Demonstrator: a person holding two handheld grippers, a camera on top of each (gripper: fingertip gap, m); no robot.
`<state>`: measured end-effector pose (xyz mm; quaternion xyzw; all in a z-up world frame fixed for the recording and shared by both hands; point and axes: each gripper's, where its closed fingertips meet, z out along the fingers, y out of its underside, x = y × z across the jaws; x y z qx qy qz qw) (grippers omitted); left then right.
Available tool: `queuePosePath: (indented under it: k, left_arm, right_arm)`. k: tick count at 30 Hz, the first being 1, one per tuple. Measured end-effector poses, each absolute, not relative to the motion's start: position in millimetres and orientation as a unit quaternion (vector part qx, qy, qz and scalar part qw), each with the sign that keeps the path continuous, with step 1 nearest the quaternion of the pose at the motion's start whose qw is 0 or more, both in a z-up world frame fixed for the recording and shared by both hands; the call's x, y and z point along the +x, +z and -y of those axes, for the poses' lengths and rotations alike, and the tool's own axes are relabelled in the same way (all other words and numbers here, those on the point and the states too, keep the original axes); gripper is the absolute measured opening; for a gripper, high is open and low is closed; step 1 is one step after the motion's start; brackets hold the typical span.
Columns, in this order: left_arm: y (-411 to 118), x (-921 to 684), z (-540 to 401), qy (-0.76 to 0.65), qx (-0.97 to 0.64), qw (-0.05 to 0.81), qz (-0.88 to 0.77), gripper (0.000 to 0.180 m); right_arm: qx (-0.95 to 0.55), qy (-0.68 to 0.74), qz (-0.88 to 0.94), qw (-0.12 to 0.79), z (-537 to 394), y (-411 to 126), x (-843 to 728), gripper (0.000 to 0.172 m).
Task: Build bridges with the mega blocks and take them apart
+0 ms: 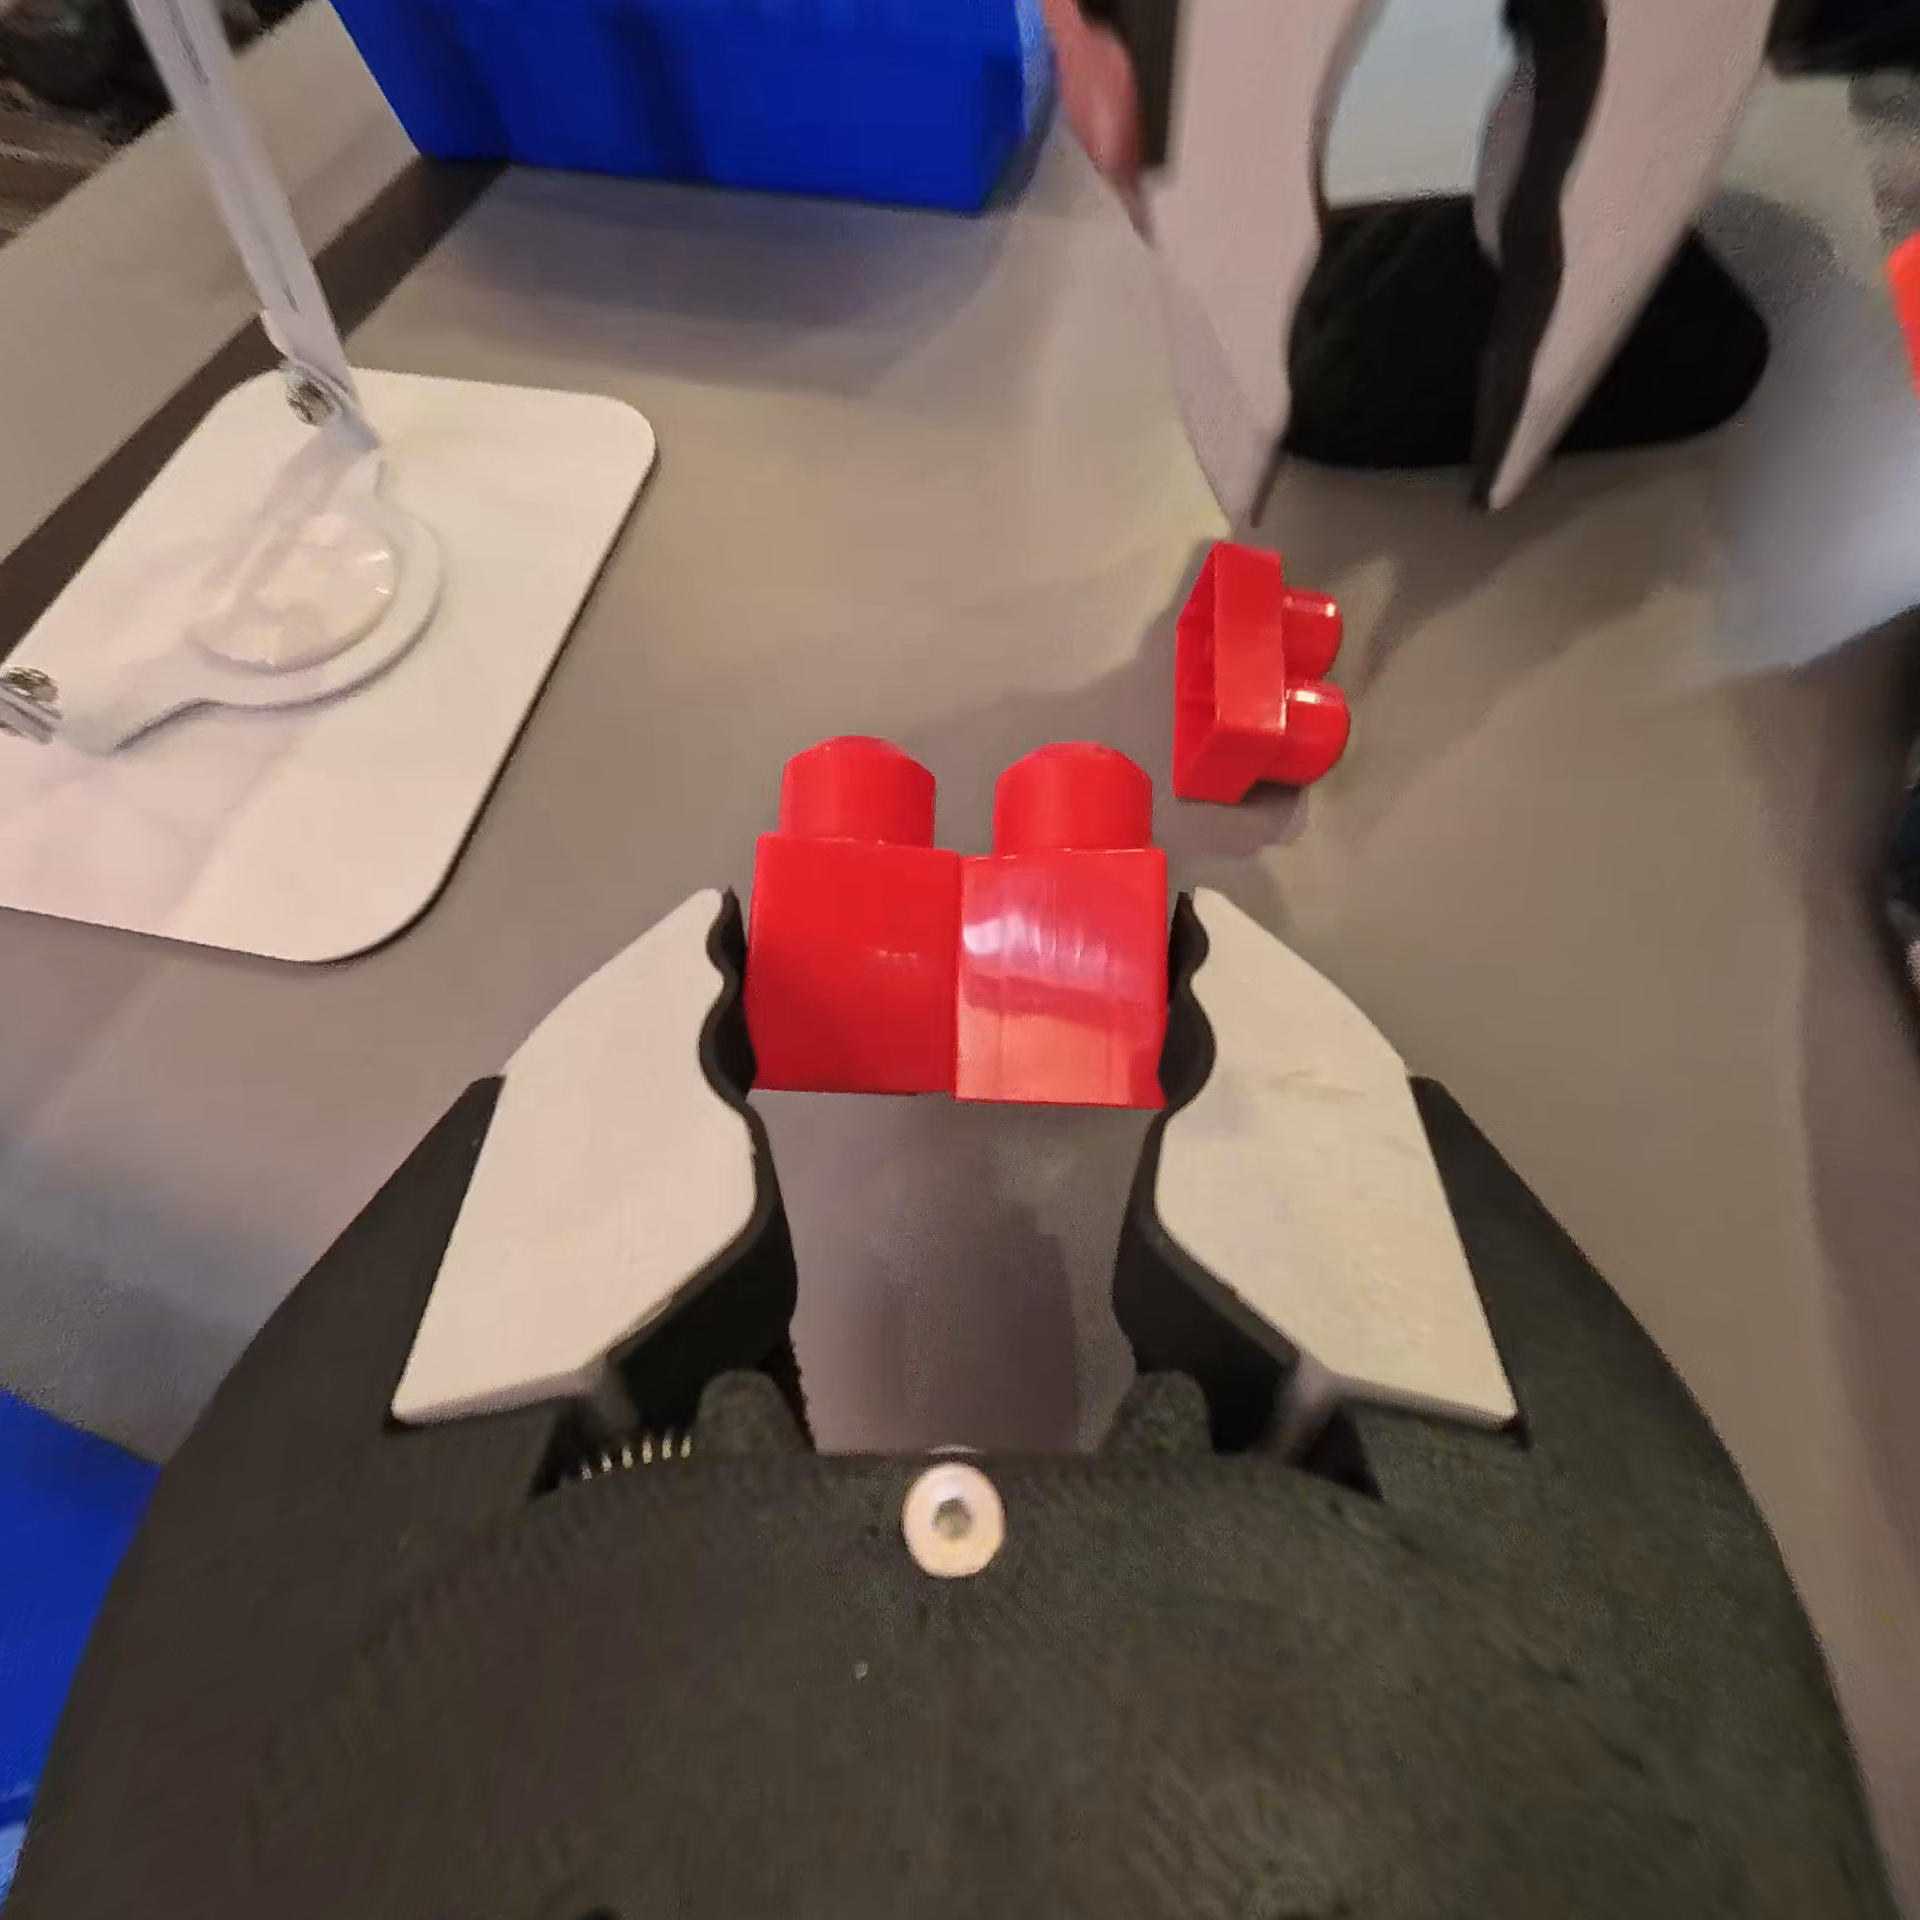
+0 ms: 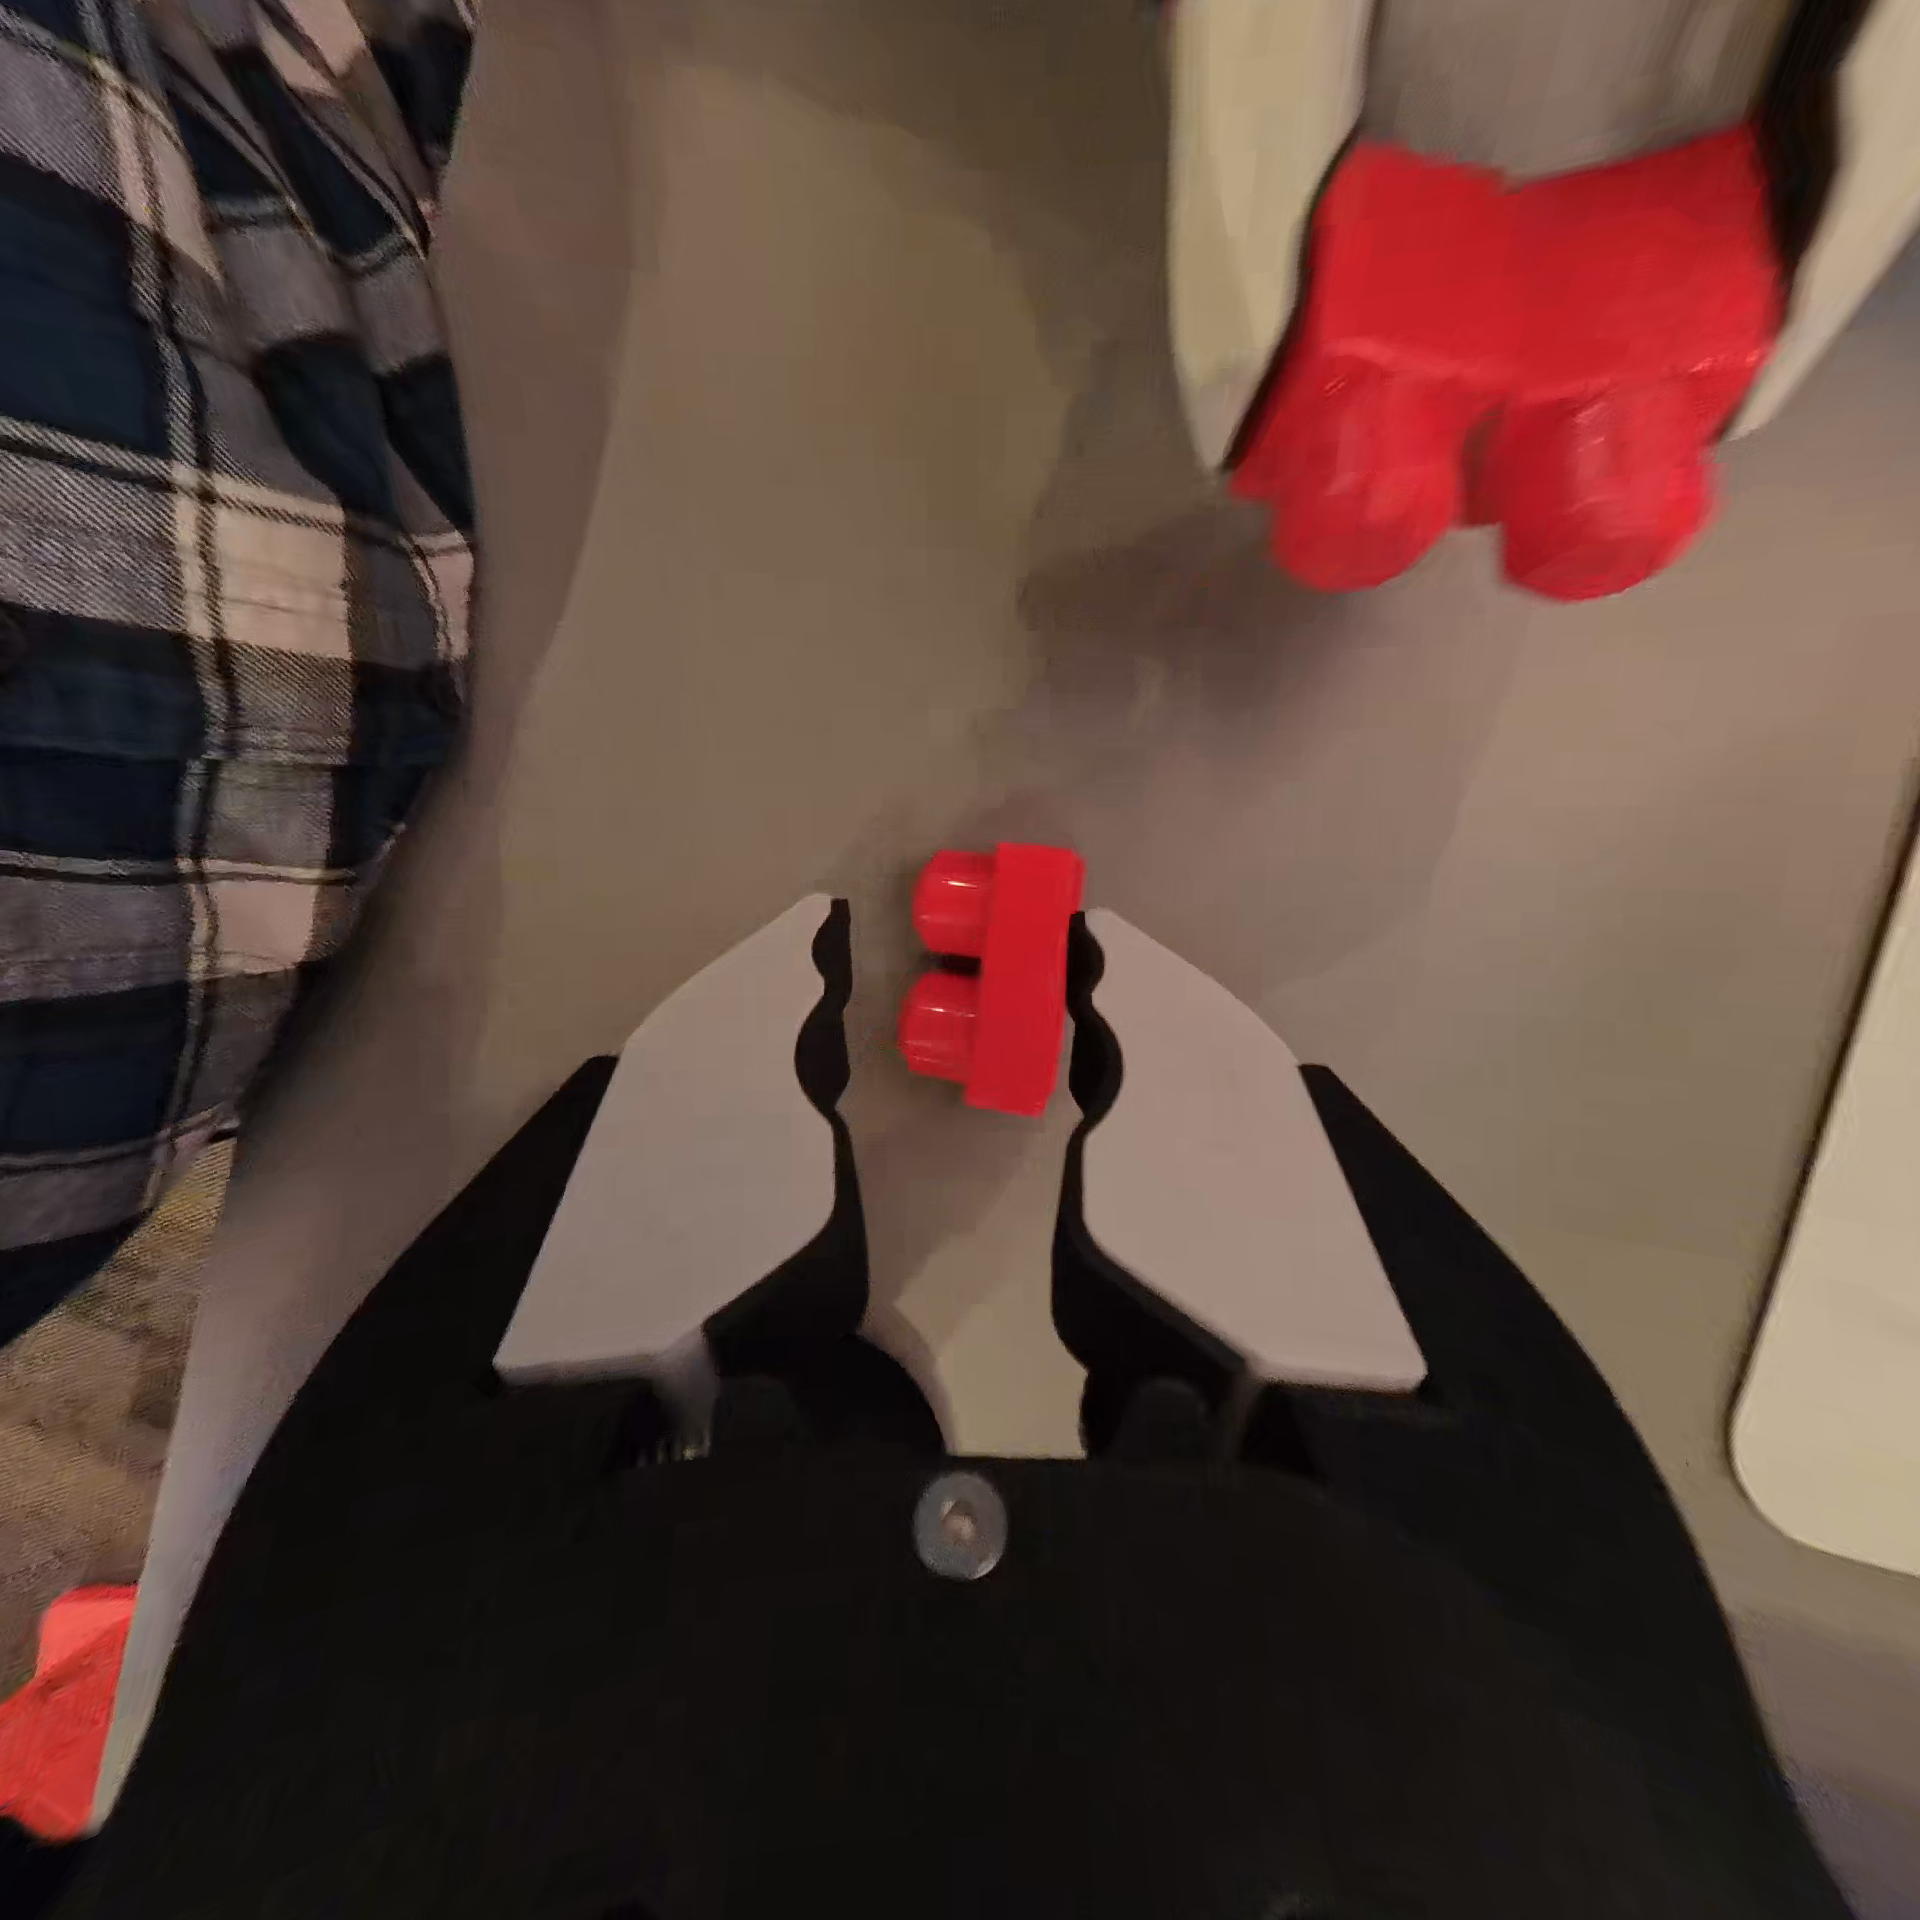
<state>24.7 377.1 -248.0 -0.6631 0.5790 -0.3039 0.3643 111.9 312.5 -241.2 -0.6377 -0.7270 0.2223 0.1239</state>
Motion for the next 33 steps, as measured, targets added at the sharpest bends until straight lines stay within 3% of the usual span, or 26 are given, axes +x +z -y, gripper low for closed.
queuePosePath:
  k: [6,12,20,33]
  left_arm:
    - [-203.8,26.3,-375.9,-0.483,-0.647,0.39,-0.443,0.076]
    - [-159.1,4.1,-379.6,-0.658,-0.572,0.403,-0.279,0.075]
    - [-140.7,-3.1,-372.4,-0.7,-0.534,0.411,-0.239,0.075]
    - [-136.3,-6.9,-373.4,-0.702,-0.528,0.413,-0.243,0.075]
  right_arm:
    - [-0.622,0.077,0.751,0.21,-299.5,-274.5,119.4,0.045]
    - [-0.627,0.069,0.737,0.242,-295.4,-277.2,120.5,0.043]
    - [-0.604,0.014,0.739,0.298,-294.7,-282.5,116.8,0.047]
    - [-0.621,-0.035,0.72,0.307,-310.0,-294.3,116.3,0.053]
